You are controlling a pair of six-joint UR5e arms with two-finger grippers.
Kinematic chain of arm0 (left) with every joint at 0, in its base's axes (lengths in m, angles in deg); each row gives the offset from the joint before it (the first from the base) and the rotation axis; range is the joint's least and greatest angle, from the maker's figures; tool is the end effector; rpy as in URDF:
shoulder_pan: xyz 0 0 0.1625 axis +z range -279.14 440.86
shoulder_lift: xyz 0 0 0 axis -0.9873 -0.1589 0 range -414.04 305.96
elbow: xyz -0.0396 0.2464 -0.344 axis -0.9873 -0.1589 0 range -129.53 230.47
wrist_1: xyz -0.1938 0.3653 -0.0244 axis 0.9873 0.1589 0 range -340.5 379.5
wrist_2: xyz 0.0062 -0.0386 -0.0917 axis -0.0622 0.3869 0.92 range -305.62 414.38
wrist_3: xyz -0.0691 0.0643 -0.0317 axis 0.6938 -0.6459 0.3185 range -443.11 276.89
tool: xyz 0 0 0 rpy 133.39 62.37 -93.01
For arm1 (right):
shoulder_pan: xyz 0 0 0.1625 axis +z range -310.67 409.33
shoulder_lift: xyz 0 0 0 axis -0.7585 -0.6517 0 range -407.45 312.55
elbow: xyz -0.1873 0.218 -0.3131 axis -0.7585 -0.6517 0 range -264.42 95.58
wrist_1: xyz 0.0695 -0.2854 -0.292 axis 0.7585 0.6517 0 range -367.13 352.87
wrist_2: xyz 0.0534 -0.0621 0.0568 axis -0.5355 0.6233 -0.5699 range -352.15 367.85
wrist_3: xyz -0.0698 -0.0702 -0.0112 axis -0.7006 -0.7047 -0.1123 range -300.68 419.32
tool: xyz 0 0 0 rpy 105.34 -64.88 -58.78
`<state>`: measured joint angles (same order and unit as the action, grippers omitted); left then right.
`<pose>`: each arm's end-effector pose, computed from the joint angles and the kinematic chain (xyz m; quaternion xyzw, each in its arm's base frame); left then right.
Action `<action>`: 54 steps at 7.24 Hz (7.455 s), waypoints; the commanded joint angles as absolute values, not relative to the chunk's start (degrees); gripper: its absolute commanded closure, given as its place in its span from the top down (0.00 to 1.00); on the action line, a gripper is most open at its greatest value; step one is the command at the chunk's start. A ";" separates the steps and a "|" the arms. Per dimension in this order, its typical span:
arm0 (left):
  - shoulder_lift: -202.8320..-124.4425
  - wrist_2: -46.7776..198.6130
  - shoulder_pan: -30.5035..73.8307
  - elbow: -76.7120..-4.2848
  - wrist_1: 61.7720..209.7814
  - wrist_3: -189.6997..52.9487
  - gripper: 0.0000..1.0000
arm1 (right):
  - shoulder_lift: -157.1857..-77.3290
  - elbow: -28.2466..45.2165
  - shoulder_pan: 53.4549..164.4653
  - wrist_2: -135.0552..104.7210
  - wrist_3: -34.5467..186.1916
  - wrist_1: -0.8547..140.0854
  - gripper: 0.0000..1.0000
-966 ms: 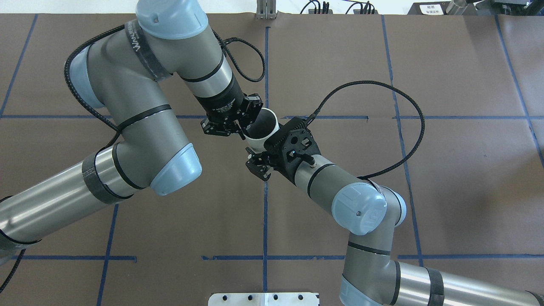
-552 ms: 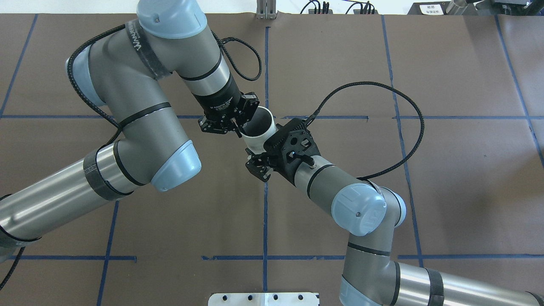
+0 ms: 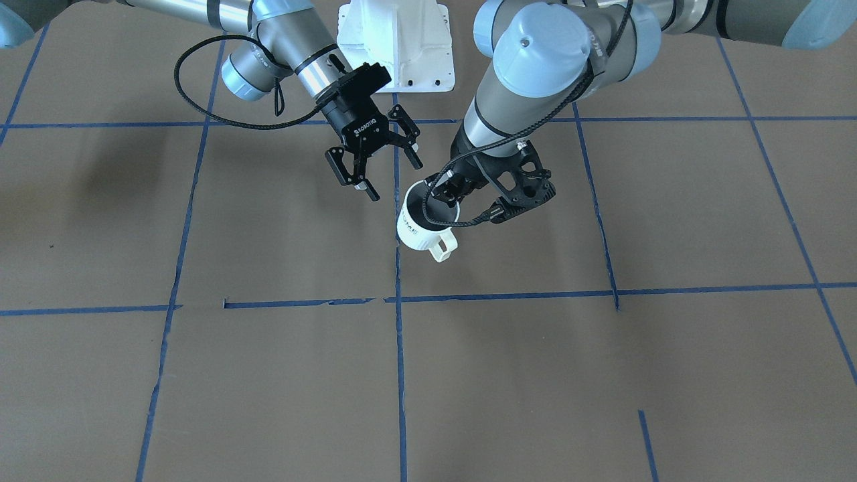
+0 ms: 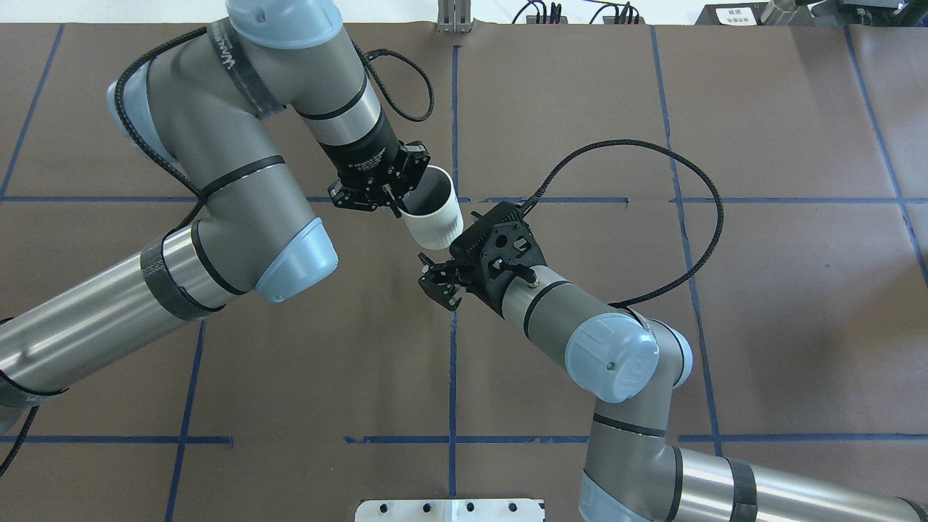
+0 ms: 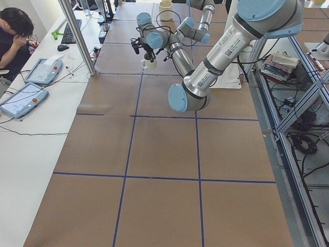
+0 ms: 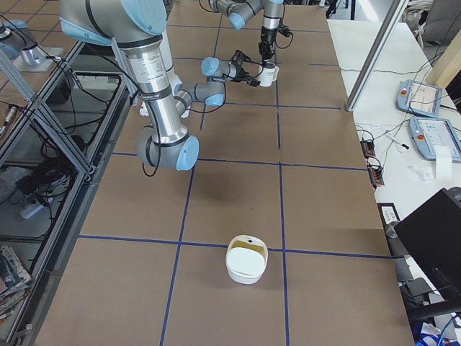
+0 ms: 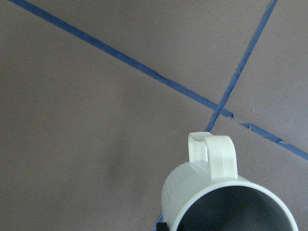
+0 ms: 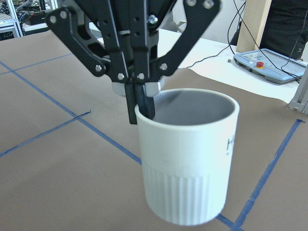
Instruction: Left arm hands cup to right arm to dump lemon
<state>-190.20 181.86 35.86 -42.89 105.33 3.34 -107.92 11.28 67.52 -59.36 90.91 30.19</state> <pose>0.4347 -0.5374 0.1432 -0.1201 0.4547 -0.1934 0.8611 -0.5403 -0.3584 0.2098 0.5333 -0.4459 -0.1139 0.7098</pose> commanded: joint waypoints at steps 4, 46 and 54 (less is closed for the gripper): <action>-173.94 183.94 25.51 -53.30 96.98 -24.05 0.00 | -108.62 10.94 67.87 -56.75 90.61 30.66 1.00; -134.29 188.15 -7.82 -52.45 101.15 -93.13 1.00 | -150.55 22.54 136.25 -125.65 59.32 75.66 1.00; -133.85 188.07 -7.82 -52.80 101.24 -93.13 1.00 | -150.55 22.10 136.16 -125.65 59.85 75.31 1.00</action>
